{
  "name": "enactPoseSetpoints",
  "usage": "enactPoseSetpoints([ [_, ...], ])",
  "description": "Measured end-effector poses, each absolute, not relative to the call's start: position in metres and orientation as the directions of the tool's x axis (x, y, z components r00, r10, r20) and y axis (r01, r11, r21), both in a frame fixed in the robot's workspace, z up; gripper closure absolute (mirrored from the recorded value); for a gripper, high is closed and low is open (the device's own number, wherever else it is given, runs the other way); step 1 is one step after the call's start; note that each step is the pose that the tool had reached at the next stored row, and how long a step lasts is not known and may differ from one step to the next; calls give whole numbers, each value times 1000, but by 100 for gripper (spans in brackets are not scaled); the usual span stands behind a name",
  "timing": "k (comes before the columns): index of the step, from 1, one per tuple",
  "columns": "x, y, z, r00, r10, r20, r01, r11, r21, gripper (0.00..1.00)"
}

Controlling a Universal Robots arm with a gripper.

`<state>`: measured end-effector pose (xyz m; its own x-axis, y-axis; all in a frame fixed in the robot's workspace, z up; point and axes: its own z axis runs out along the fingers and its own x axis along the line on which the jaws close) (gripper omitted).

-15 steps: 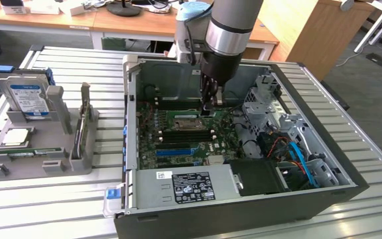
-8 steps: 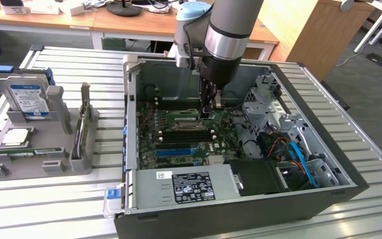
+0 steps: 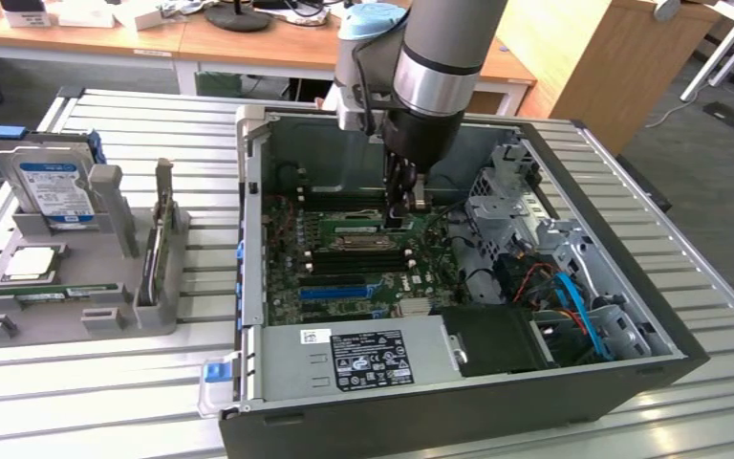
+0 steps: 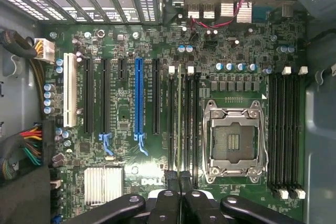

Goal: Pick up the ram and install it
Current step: 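Insert the ram into the slot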

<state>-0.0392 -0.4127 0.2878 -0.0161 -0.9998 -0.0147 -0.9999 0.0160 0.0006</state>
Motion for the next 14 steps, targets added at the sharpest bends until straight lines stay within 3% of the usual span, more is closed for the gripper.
enactPoseSetpoints([
  [14, -39, -413, 278, -16, -1000, -15, -1000, 16, 1, 88],
])
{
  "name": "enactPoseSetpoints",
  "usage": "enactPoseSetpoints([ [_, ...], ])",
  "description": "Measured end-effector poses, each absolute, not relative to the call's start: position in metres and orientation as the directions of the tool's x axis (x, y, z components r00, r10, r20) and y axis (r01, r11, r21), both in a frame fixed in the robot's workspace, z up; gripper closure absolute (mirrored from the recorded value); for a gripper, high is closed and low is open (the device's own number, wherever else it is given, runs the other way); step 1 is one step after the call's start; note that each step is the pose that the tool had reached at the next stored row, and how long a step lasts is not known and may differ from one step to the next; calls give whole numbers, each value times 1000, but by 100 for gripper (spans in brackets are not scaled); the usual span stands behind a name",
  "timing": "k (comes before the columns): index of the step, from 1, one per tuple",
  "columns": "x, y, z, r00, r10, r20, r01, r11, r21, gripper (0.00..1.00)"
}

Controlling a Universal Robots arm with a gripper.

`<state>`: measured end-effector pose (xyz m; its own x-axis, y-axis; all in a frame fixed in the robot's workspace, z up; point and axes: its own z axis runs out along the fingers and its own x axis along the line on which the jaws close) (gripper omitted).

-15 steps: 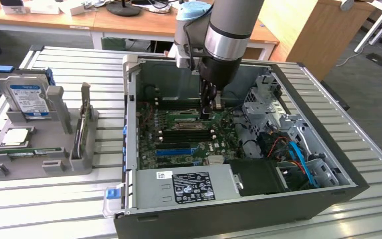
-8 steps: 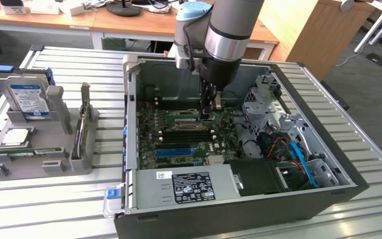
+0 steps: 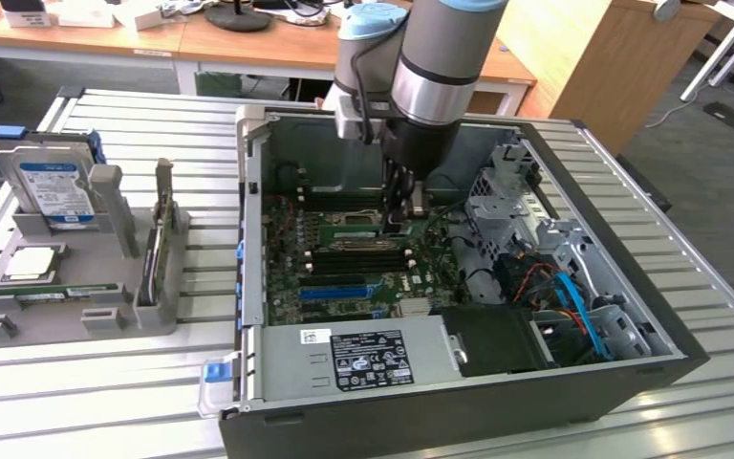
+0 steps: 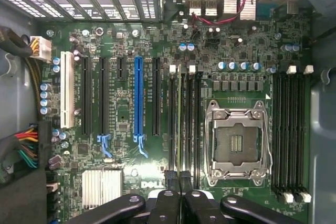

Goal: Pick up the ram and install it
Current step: 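Insert the ram into the slot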

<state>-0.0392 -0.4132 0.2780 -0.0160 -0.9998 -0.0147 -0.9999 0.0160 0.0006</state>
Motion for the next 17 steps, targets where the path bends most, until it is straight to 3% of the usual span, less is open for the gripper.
enactPoseSetpoints([
  [17, -39, -413, 265, -16, -1000, -14, -1000, 16, 1, 88],
])
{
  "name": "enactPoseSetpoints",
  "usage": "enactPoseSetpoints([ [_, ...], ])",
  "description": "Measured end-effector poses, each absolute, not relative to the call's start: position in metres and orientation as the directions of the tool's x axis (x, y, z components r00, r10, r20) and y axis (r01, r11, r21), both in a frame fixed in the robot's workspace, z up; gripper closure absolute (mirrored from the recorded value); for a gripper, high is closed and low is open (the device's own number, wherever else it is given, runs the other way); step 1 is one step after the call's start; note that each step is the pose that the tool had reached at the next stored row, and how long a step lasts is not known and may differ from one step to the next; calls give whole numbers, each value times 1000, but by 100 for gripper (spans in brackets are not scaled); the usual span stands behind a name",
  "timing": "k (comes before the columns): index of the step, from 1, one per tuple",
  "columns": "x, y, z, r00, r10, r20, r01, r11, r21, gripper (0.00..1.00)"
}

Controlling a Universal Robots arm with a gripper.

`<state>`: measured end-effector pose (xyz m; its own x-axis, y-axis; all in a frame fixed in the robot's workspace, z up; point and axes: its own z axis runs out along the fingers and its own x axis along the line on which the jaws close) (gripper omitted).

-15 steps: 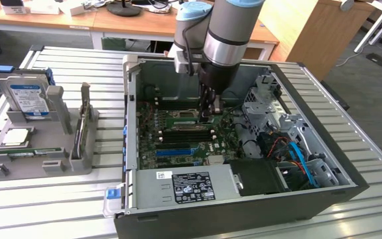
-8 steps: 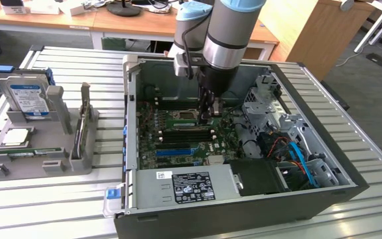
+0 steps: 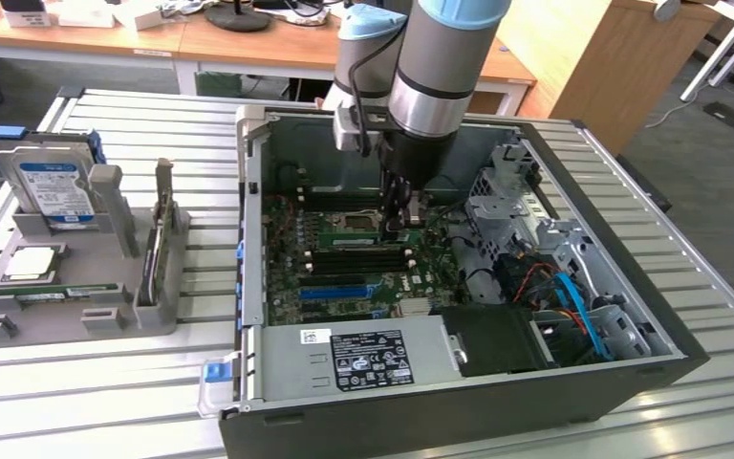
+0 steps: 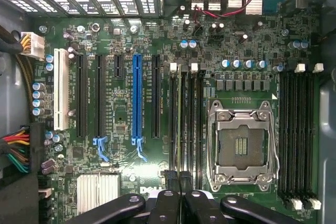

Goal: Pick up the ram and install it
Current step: 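Insert the ram into the slot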

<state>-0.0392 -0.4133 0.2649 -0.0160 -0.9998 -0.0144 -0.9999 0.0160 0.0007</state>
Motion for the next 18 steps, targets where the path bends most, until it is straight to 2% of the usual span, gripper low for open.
enactPoseSetpoints([
  [18, -39, -416, 261, -16, -1000, -15, -1000, 16, 1, 88],
])
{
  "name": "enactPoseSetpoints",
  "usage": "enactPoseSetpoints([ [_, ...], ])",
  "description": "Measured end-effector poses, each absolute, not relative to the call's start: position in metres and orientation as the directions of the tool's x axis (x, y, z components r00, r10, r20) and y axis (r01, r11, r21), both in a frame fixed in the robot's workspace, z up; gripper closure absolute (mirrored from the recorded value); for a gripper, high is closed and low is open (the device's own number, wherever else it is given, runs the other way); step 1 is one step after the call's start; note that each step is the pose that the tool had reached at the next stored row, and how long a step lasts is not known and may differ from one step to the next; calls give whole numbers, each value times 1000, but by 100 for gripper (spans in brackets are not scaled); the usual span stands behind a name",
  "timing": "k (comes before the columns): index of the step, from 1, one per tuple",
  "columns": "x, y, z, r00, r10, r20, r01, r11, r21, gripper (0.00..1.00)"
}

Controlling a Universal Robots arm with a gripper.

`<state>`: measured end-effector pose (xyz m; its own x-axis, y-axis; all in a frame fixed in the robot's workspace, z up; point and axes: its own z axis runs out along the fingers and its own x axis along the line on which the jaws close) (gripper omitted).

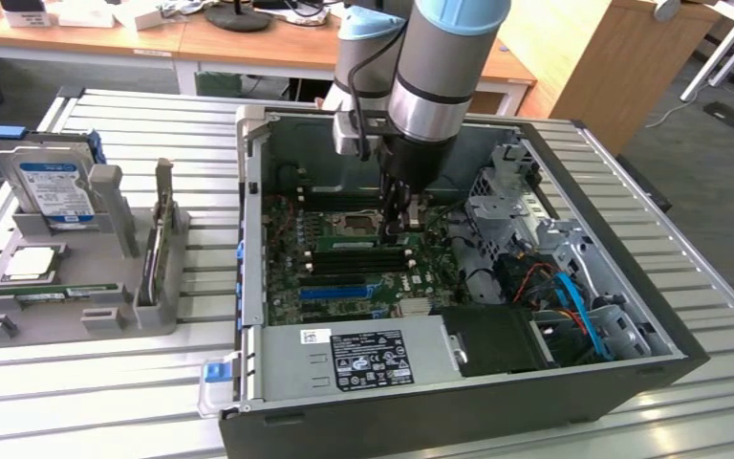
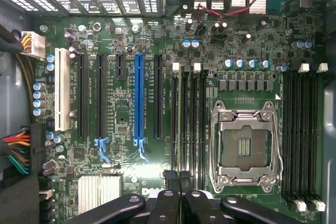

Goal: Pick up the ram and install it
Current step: 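Insert the ram into the slot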

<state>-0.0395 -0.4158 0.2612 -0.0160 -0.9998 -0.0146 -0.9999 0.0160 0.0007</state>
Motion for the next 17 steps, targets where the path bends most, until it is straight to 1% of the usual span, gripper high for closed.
enactPoseSetpoints([
  [17, -39, -416, 250, -16, -1000, -15, -1000, 16, 1, 88],
])
